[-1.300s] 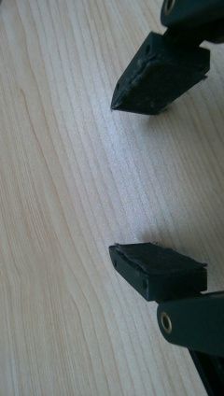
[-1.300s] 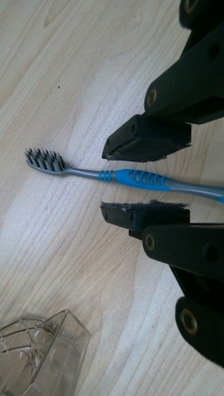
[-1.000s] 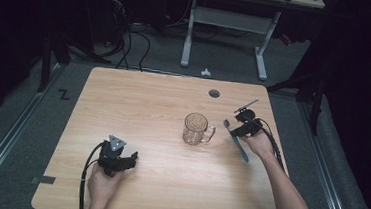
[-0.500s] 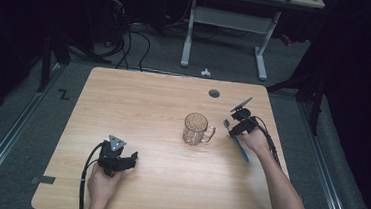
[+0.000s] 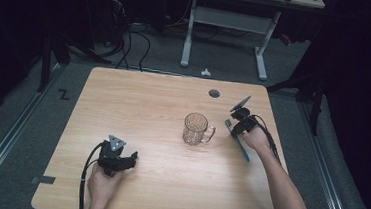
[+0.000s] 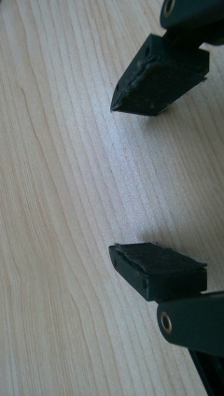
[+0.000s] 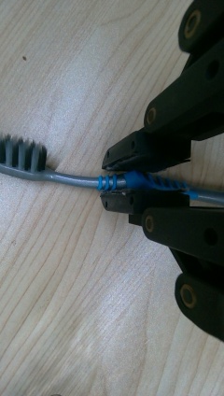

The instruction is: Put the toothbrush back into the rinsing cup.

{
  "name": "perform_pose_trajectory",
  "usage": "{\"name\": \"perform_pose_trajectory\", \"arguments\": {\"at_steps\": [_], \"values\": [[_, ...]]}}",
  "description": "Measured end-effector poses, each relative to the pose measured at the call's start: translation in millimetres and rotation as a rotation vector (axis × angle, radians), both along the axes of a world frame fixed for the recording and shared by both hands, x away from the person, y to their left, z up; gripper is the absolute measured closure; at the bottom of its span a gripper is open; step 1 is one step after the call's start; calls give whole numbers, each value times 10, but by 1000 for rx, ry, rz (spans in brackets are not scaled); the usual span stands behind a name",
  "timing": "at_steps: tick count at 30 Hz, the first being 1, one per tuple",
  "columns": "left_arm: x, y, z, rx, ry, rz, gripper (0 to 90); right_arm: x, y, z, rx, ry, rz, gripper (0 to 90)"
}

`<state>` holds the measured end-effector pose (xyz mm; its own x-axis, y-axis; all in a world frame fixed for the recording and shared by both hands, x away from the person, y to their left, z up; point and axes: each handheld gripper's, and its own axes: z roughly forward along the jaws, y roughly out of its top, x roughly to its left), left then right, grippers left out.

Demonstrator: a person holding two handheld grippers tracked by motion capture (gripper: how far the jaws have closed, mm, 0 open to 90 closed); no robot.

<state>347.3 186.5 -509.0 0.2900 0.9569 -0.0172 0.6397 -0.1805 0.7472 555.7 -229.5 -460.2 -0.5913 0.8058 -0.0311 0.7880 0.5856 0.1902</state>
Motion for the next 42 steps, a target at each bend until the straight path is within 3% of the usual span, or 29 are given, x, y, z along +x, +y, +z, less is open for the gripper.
{"name": "perform_pose_trajectory", "arguments": {"at_steps": [7, 17, 28, 29, 42], "values": [[-1, -4, 1, 4, 1, -6, 258, 4, 28, 4, -11, 14, -5, 797], [-1, -3, 1, 3, 1, -6, 259, -22, 27, 7, -18, -13, 19, 802], [-1, -3, 1, 3, 1, -6, 260, -124, -65, 222, 91, -84, 23, 803], [-1, -3, 1, 3, 1, -6, 260, -153, -77, 260, 100, -115, 30, 803], [1, -1, 0, 4, -2, 0, 272, -280, -93, 403, 163, -210, 33, 804]]}}
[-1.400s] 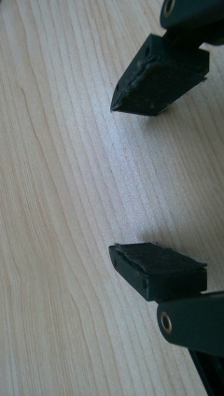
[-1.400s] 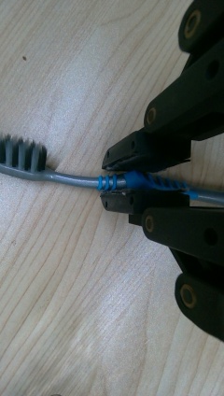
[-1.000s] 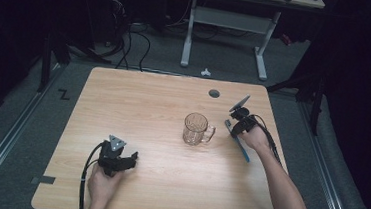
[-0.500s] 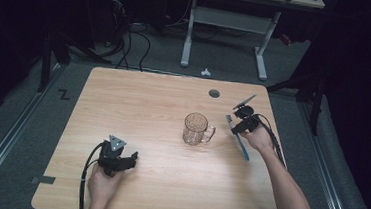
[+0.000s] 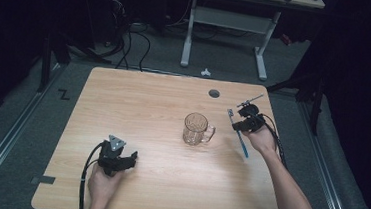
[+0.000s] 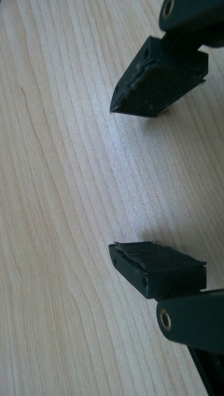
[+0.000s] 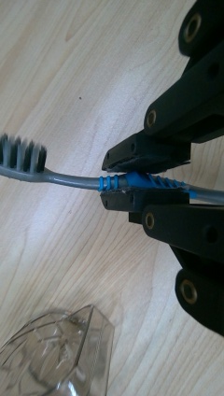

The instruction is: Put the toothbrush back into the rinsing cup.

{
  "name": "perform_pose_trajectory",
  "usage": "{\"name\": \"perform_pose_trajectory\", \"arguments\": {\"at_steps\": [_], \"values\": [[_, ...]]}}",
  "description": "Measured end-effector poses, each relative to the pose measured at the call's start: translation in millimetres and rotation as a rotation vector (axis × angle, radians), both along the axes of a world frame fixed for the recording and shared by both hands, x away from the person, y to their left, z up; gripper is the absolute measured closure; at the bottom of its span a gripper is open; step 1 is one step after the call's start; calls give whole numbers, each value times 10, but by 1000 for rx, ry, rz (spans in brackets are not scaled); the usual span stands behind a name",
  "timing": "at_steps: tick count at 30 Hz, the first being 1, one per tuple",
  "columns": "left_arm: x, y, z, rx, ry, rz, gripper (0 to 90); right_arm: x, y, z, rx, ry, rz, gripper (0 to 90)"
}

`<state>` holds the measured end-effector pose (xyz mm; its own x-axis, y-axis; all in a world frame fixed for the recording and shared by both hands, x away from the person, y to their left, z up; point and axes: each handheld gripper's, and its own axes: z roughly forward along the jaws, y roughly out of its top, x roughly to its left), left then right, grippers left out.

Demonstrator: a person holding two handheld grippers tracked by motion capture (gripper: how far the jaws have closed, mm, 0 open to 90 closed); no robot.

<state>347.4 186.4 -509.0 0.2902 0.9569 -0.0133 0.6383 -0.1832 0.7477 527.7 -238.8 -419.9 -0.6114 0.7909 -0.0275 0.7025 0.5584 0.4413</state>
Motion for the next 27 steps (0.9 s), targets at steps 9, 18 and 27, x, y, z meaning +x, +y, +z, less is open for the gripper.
{"name": "perform_pose_trajectory", "arguments": {"at_steps": [9, 18, 27], "values": [[0, 0, 0, 0, 0, 0, 272, -162, -34, 137, 83, -82, 7, 804], [-1, -1, 0, 1, 0, -1, 267, -308, -61, 283, 172, -169, 7, 804], [19, -5, 0, -1, 1, -5, 271, -352, -11, 359, 203, -198, 36, 804]]}}
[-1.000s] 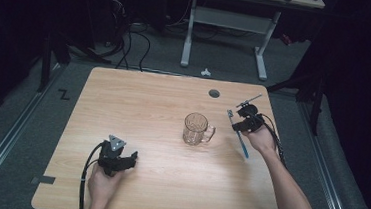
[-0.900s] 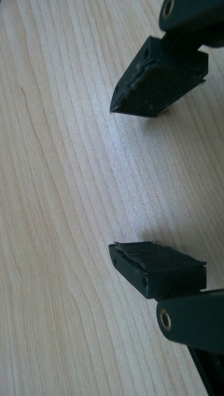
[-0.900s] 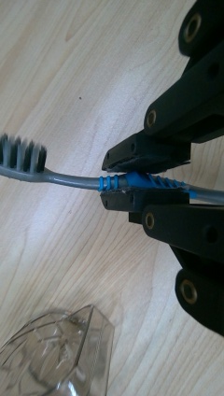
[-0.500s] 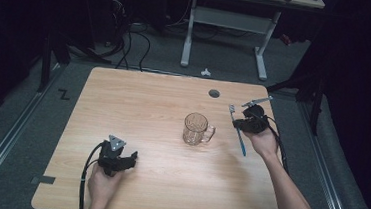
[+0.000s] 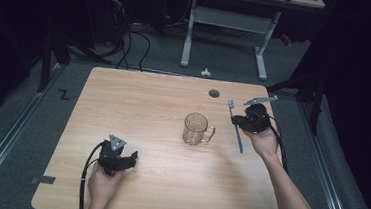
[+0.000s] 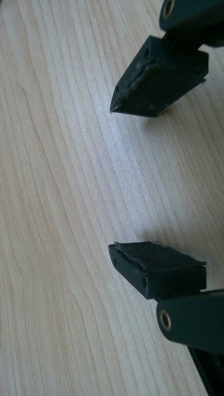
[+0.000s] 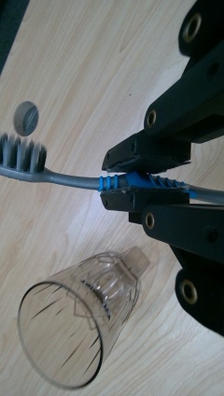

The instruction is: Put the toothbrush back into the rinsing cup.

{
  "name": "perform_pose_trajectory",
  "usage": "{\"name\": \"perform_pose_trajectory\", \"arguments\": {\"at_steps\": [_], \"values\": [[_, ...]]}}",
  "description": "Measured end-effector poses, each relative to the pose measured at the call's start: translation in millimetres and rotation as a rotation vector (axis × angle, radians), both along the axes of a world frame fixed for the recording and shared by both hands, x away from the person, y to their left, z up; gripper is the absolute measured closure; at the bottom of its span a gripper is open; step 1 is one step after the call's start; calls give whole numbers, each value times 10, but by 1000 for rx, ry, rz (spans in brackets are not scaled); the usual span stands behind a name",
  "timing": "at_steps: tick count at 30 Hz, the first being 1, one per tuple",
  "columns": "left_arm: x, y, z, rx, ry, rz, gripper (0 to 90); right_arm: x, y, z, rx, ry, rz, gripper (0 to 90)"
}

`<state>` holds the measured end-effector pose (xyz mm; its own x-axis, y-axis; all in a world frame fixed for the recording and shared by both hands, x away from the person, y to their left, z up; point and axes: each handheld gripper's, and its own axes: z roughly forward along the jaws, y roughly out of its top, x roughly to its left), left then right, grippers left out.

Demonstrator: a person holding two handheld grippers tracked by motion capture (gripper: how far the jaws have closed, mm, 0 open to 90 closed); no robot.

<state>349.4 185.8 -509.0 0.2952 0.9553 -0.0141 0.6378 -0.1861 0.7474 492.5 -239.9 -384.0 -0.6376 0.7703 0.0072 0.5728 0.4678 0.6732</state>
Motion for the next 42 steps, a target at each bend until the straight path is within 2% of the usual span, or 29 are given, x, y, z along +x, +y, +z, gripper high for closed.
{"name": "perform_pose_trajectory", "arguments": {"at_steps": [3, 8, 15, 21, 24, 28, 31, 38, 42], "values": [[-5, -3, 0, 2, 0, -2, 268, -28, 10, 8, 19, -15, 9, 804], [-5, -2, 0, 1, 0, -2, 268, -14, 20, 53, 46, -8, 14, 804], [-9, 0, 0, 0, 0, -3, 270, -84, 45, 132, 69, -57, 12, 804], [-14, 2, 0, -1, 0, -4, 271, -93, 96, 124, 96, -54, 27, 804], [-14, 1, 0, -1, 0, -4, 271, -111, 119, 129, 101, -60, 45, 803], [-14, 2, 0, -2, 0, -1, 271, -219, 127, 117, 162, -76, 79, 803], [-14, 8, 0, -8, 0, 1, 270, -264, 154, 124, 155, -82, 96, 803], [-15, 20, 1, -16, 1, 10, 272, -332, 231, 227, 204, -110, 129, 803], [-15, 7, -2, -5, -1, 10, 270, -356, 285, 266, 220, -129, 161, 803]]}}
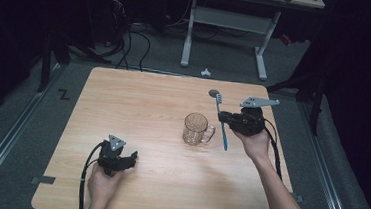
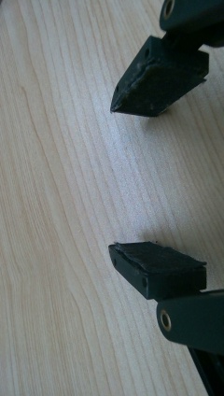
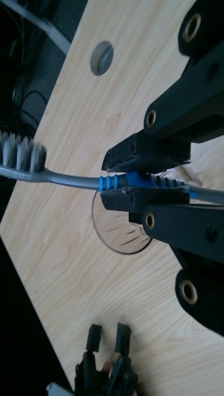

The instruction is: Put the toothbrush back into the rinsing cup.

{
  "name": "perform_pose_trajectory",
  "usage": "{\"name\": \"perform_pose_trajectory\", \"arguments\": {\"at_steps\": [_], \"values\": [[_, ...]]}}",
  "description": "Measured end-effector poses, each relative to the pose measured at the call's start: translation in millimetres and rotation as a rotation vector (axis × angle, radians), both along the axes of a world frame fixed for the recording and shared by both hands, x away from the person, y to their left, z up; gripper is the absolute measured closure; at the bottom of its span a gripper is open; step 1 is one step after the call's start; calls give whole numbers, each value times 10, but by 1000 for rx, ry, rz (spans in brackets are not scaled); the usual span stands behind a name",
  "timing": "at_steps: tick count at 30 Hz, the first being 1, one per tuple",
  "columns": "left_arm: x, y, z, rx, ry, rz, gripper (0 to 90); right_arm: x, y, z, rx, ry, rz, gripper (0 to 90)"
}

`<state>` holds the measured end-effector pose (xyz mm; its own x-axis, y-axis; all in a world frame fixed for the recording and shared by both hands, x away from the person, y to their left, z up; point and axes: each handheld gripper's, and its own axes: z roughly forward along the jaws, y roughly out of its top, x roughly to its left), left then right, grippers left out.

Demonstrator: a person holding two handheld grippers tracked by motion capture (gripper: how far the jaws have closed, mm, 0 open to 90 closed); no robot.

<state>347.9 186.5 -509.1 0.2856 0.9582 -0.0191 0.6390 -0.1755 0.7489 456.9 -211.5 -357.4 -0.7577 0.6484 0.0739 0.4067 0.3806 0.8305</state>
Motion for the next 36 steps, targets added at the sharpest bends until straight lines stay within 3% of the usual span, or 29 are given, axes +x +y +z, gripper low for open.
{"name": "perform_pose_trajectory", "arguments": {"at_steps": [14, 22, 36], "values": [[-5, 23, 2, -13, 2, 7, 271, 14, 140, 133, 54, -40, 42, 803], [-12, 3, 1, 7, 1, 1, 267, 90, 289, 132, 37, -76, 31, 803], [-12, 5, 1, 5, 2, -1, 264, 228, 428, 137, 12, -137, -4, 803]]}}
